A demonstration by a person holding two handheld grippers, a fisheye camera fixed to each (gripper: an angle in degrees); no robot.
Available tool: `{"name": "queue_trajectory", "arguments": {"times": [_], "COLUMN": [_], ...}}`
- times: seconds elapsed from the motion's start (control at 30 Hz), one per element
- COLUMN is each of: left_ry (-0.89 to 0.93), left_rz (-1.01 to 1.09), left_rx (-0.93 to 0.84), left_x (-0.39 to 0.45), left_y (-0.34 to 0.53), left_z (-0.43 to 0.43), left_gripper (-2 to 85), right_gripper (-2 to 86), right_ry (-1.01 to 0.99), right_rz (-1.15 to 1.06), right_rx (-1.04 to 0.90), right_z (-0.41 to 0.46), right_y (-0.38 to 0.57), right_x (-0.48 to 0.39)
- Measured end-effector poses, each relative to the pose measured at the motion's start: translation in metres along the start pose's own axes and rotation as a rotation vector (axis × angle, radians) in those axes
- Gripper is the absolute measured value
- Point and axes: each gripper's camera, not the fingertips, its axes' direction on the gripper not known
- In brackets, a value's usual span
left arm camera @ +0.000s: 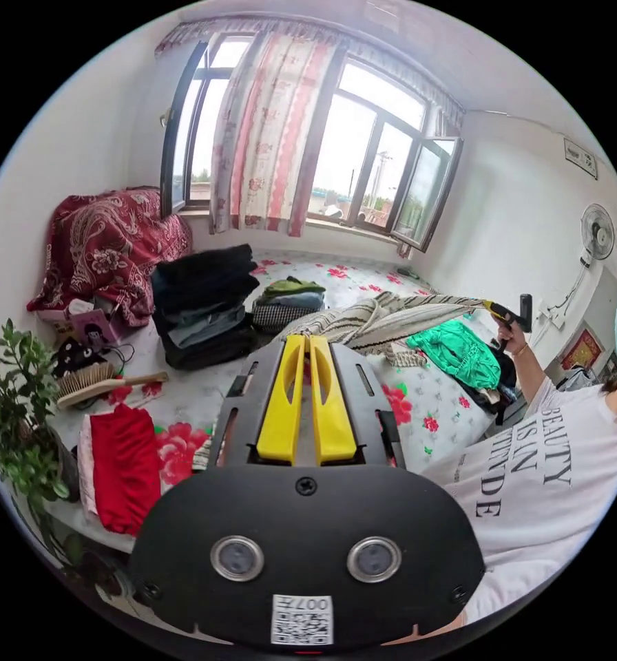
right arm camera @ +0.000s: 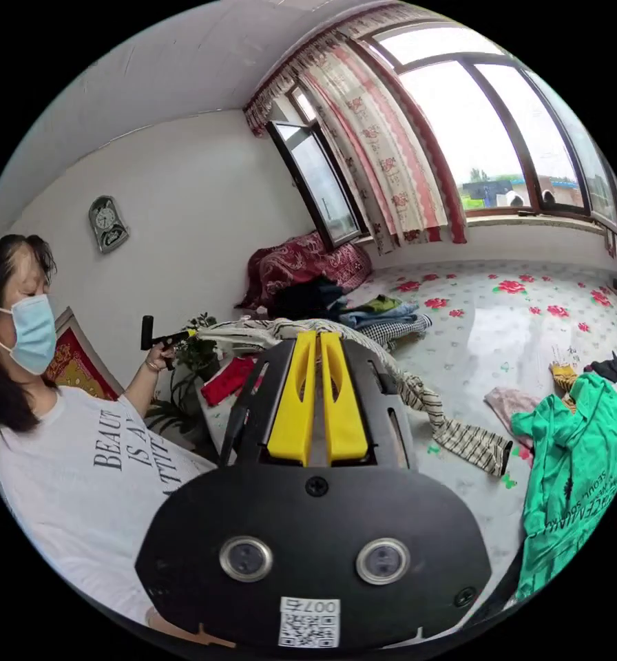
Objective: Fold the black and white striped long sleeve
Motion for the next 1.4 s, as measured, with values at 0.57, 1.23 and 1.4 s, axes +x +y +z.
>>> {"name": "queue_trajectory", "arguments": {"times": [0.57, 1.23, 1.4], "left_ry": [-0.022, -0.08, -0.017], "left_rz": [-0.414, 0.088, 0.318], "left_rx": [-0.553, -0.575, -0.678], "left_x": [0.027, 0.193, 0.23], "left_y": [0.294, 0.296, 0.296], "left_z": [0.169, 0.253, 0.332], "left_gripper": [-0.9, 7.0, 7.3], "right_gripper": [-0.2, 1.8, 2.6], "right_ry": [0.095, 0.089, 0.068], "right_rz": [0.287, -0.29, -0.464], "right_rx": [-0.65, -0.696, -0.85], "right_z": [0.137, 0.264, 0.359], "right_y": [0.279, 0.301, 0.331], "right_x": [0.033, -0.109, -0.138]}}
